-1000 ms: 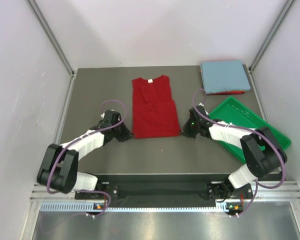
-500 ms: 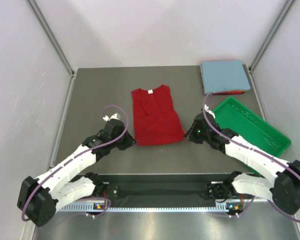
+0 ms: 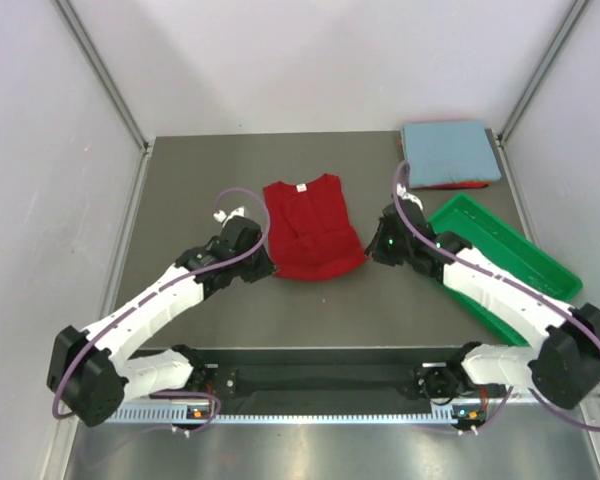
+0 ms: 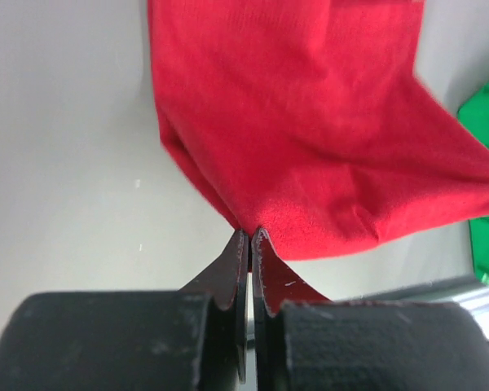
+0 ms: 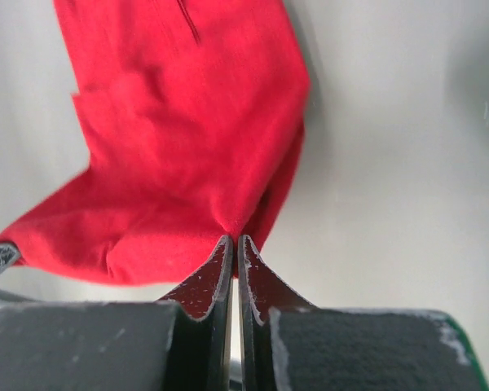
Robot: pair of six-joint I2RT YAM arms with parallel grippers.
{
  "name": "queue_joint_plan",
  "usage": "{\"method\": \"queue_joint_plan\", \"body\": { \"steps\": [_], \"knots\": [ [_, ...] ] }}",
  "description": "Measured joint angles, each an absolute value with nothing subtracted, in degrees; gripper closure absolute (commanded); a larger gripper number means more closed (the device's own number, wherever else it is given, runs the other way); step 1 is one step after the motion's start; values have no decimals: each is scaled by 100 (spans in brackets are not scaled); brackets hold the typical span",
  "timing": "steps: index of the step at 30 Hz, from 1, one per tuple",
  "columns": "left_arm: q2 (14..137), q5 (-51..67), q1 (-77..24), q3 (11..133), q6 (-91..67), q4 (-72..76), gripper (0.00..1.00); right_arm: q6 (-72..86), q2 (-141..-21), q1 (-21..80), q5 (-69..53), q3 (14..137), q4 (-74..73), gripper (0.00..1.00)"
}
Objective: Fold and stack the t-shirts
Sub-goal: Fold the tshirt
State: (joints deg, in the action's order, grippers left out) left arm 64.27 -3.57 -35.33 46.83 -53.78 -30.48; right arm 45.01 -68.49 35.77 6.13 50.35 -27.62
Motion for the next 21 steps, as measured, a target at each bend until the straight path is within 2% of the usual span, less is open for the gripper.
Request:
{"method": "queue_joint_plan", "body": {
  "steps": [3, 10, 21],
  "knots": [
    [6740, -384, -3306, 5070, -5205, -3070, 100, 4185, -7417, 3352, 530, 5682, -2790, 100],
    [7959, 399, -1999, 6093, -4799, -2720, 100, 3533, -8982, 2711, 73, 7456, -2797, 100],
    [10656, 1055, -1437, 8711, -4307, -2563, 100, 3301, -11177, 2043, -982, 9515, -2383, 100]
  ]
}}
